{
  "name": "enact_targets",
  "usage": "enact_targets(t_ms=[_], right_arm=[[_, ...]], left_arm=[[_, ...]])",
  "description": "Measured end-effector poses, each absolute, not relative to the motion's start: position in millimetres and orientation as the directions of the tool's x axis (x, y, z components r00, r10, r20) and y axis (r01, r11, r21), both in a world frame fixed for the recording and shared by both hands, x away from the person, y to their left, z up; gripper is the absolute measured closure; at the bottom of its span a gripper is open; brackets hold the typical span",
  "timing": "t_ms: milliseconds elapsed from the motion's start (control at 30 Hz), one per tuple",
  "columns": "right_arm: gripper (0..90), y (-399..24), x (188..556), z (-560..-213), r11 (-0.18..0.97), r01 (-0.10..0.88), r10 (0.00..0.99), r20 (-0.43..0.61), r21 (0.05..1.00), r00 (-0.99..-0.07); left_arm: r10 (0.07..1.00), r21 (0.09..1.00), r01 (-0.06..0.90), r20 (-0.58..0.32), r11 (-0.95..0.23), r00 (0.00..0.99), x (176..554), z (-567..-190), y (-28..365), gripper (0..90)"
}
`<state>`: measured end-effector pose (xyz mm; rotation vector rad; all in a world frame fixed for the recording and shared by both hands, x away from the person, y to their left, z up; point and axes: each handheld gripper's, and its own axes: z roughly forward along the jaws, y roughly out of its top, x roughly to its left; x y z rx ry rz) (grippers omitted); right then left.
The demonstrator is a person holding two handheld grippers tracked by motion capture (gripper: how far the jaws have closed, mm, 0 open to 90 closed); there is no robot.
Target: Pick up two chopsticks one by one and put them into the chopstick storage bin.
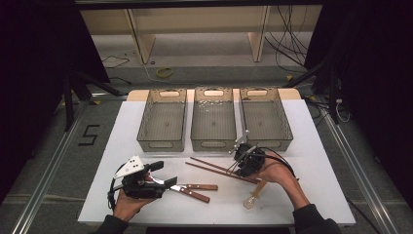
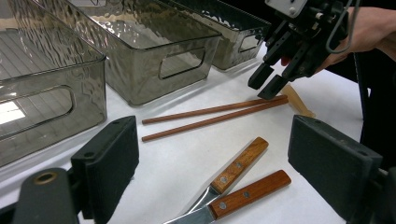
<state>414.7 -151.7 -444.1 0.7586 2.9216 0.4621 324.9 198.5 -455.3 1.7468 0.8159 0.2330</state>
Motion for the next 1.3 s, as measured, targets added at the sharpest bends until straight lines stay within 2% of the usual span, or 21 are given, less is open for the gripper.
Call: enact_targets(t_ms=[500,833,1067,1300], right_arm=[[76.3,-144.2,422.0,-456.5,0.873,0.436,0.447,-0.002,0.216,-0.894],[83.3,-140.9,424.4,-456.6,0.891,0.411,0.420,-0.008,0.191,-0.907],[84.6,-139.9,422.7,-456.0,0.912,0.366,0.378,-0.032,0.184,-0.925],[84.8,-141.6,419.2,-445.1,0.914,0.335,0.352,-0.036,0.230,-0.935]], left_arm=[[0.626,0.906,0.403,-0.242,-0.127,0.742,324.8,-455.3,199.2,15.6],[0.626,0.906,0.402,-0.241,-0.129,0.742,324.8,-455.3,199.3,15.7],[0.626,0.906,0.402,-0.240,-0.129,0.742,324.8,-455.3,199.3,15.7],[0.628,0.905,0.405,-0.242,-0.128,0.740,325.0,-455.4,198.9,15.7]])
